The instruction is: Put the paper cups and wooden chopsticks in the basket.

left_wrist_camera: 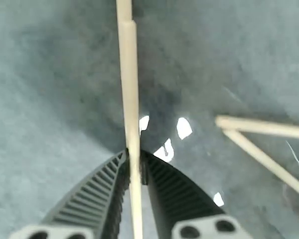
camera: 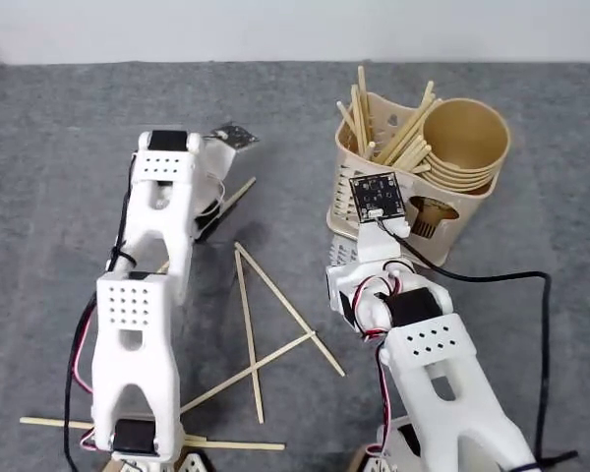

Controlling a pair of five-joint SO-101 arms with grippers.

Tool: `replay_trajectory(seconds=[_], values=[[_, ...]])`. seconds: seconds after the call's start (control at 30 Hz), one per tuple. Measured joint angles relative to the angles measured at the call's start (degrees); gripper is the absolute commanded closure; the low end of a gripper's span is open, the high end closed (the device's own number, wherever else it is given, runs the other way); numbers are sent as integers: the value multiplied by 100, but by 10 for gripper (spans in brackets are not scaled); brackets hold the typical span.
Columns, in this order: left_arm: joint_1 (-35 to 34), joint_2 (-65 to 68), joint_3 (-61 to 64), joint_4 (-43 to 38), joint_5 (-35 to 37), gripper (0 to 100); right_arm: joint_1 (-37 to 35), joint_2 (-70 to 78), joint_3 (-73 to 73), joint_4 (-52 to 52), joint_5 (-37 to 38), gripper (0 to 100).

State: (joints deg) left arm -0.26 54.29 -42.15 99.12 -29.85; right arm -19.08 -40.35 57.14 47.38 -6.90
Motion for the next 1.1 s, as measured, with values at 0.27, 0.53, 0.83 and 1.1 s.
replay_trajectory(seconds=[0.27, 0.53, 0.83, 1.1], values=[[-9, -484, 1020, 9, 26, 829, 0, 0, 0, 0, 0, 990], [-18, -343, 932, 26, 123, 927, 0, 0, 0, 0, 0, 990], [79, -308, 967, 70, 70, 987, 0, 0, 0, 0, 0, 990], [70, -501, 1073, 70, 62, 988, 141, 0, 0, 0, 0, 990]])
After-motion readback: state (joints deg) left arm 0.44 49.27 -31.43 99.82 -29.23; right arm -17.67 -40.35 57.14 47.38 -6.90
